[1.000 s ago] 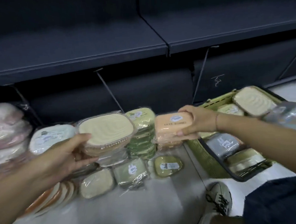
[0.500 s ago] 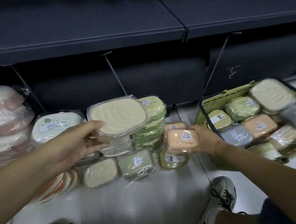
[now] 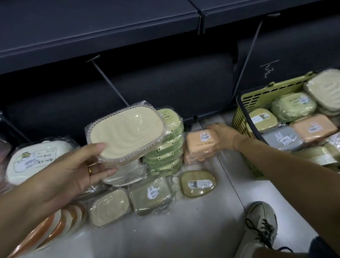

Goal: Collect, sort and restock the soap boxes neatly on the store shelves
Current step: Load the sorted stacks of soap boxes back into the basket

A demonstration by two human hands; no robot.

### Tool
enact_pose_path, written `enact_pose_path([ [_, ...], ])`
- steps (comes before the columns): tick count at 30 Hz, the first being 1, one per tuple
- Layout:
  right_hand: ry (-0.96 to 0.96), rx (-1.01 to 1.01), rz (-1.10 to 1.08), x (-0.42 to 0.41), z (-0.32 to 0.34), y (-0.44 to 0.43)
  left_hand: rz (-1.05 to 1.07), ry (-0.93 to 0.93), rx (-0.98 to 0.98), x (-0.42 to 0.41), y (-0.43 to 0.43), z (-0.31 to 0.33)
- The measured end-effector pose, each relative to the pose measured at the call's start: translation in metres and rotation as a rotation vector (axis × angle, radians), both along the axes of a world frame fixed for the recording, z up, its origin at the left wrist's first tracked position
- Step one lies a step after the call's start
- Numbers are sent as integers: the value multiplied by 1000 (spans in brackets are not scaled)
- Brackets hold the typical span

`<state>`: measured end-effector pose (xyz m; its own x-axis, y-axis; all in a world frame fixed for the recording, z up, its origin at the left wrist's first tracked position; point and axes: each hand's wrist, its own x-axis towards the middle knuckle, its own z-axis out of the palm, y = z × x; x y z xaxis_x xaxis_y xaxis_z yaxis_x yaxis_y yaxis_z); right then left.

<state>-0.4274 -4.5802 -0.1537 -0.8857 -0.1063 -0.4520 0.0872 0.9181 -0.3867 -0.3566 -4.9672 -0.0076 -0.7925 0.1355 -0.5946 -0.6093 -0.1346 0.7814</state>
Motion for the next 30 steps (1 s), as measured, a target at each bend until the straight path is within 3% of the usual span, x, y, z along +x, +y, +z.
enact_pose_path([
  [8,-36,50,48,3,-16,-14,-58,-22,10,0,-1,-14],
  [13,-27,12,-144,20,-1,-21,-67,-30,39,4,-5,-10],
  [16,-2,-213,-398,36,30,-37,-118,-52,26,11,-7,-2],
  [19,162,-636,-782,73,75,-74,-160,-84,32,22,-13,2],
  [21,-10,-921,-984,110,106,-115,-165,-91,42,31,-21,1],
  [24,-434,-1184,-909,157,130,-173,-216,-89,56,47,-37,1],
  [26,-617,-1327,-873,172,129,-203,-313,-73,33,60,-50,3],
  [30,-728,-1506,-968,184,117,-248,-361,-30,-65,82,-79,3],
])
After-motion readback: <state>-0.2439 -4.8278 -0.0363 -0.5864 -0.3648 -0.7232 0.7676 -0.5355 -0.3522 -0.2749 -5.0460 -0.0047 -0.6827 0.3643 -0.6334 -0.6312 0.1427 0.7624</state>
